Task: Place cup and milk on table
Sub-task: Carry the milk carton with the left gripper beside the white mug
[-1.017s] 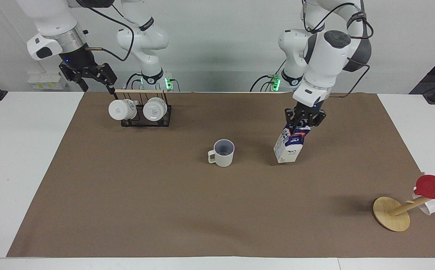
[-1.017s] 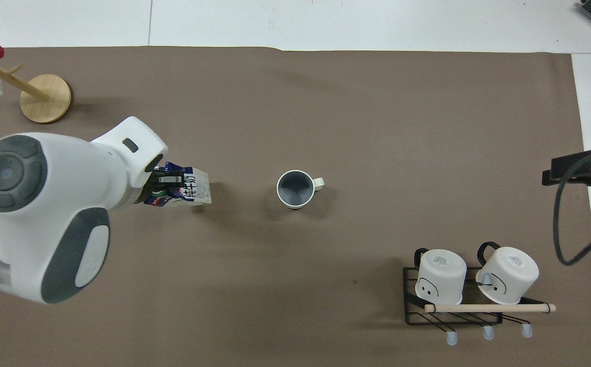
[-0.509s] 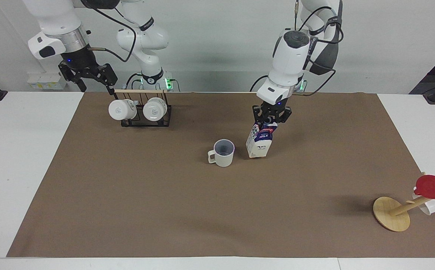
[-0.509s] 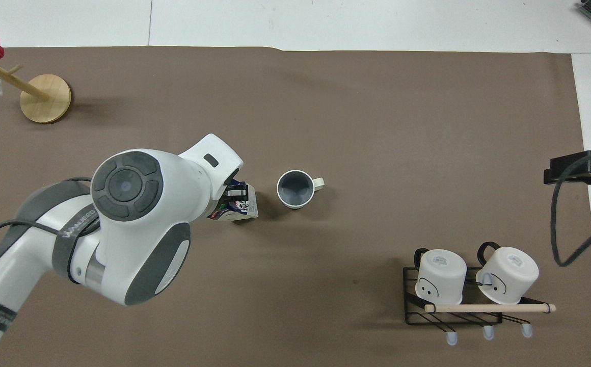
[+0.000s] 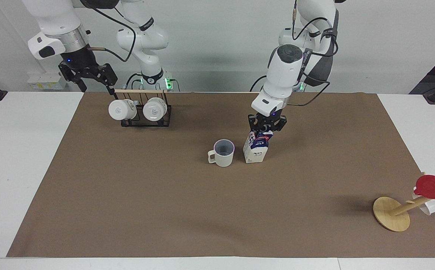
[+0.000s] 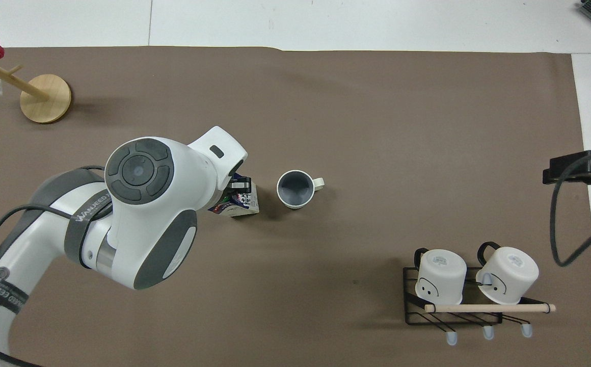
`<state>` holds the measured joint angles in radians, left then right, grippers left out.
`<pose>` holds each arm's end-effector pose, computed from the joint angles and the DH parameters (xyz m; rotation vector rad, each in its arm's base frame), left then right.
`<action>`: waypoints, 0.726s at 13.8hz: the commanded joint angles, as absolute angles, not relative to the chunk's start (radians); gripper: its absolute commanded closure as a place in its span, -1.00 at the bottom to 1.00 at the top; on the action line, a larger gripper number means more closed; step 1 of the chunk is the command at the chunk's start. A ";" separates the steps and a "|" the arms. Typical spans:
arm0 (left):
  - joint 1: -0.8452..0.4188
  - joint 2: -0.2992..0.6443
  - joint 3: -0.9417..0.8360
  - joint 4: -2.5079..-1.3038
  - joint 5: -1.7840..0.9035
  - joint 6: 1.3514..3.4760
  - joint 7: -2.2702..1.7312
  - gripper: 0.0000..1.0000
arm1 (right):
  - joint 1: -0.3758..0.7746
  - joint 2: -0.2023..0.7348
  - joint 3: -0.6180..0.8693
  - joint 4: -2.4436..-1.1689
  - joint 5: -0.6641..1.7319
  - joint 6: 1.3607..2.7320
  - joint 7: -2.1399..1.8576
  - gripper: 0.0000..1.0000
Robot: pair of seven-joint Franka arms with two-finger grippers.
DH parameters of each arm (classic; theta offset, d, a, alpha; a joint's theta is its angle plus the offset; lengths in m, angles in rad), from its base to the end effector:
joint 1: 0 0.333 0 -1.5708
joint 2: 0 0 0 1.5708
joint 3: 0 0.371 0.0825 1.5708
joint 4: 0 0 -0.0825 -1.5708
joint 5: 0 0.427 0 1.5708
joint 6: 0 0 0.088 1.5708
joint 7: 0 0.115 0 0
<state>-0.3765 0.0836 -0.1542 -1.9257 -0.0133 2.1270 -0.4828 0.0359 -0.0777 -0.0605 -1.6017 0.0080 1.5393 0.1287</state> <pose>0.5490 -0.3203 0.4860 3.0588 -0.0616 0.1407 0.5657 -0.0146 0.6980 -3.1189 0.2388 -0.0226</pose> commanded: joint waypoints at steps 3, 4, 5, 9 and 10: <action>-0.391 0.086 -0.141 -1.910 0.012 2.118 -0.505 -0.27 | 0.032 -0.089 -0.060 -1.611 0.021 1.546 0.109 -1.00; -0.391 0.086 -0.141 -1.910 0.012 2.120 -0.506 -0.28 | 0.032 -0.089 -0.061 -1.611 0.021 1.545 0.109 -1.00; -0.391 0.086 -0.141 -1.910 0.012 2.120 -0.506 -0.36 | 0.032 -0.089 -0.061 -1.611 0.023 1.546 0.109 -1.00; -0.388 0.078 -0.143 -1.893 0.011 2.109 -0.492 -1.00 | 0.032 -0.089 -0.061 -1.611 0.021 1.546 0.109 -1.00; -0.382 0.065 -0.143 -1.881 0.009 2.088 -0.488 -1.00 | 0.032 -0.089 -0.061 -1.611 0.021 1.546 0.109 -1.00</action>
<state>-0.3764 0.0824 -0.1535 -1.9107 -0.0128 2.1260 -0.4841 0.0360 -0.0777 -0.0603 -1.6017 0.0082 1.5393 0.1287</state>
